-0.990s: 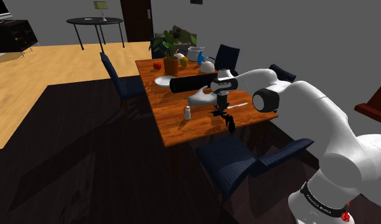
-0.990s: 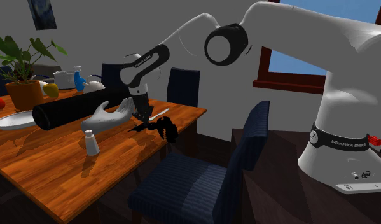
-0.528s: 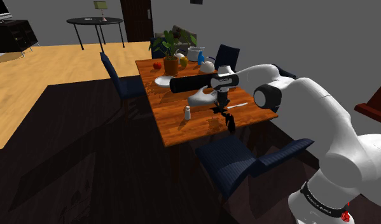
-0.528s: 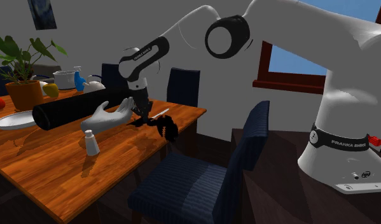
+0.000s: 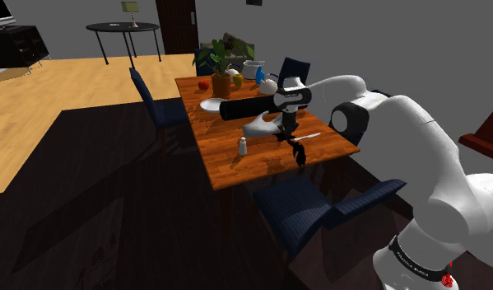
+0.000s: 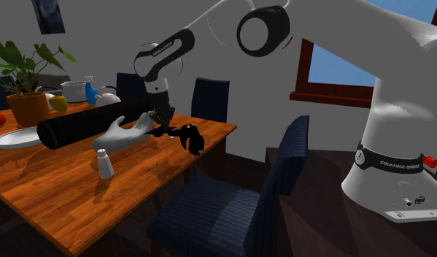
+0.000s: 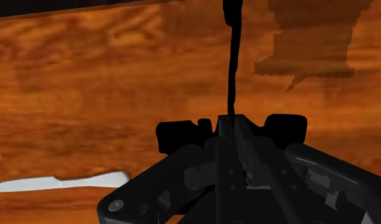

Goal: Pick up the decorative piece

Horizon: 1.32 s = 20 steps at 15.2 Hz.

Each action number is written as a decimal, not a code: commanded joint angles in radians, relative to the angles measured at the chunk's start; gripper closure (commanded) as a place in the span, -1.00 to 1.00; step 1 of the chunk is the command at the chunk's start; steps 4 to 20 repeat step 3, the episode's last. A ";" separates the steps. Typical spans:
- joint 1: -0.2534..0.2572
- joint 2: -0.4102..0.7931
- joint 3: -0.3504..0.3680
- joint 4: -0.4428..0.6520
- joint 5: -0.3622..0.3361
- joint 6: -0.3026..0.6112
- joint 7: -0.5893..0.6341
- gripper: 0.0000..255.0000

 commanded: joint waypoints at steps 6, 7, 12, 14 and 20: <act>0.000 -0.020 -0.001 -0.006 -0.001 -0.014 -0.001 1.00; 0.000 -0.020 -0.001 -0.006 -0.001 -0.014 -0.001 1.00; 0.000 -0.020 -0.001 -0.006 -0.001 -0.014 -0.001 1.00; 0.000 -0.020 -0.001 -0.006 -0.001 -0.014 -0.001 1.00; 0.000 -0.020 -0.001 -0.006 -0.001 -0.014 -0.001 1.00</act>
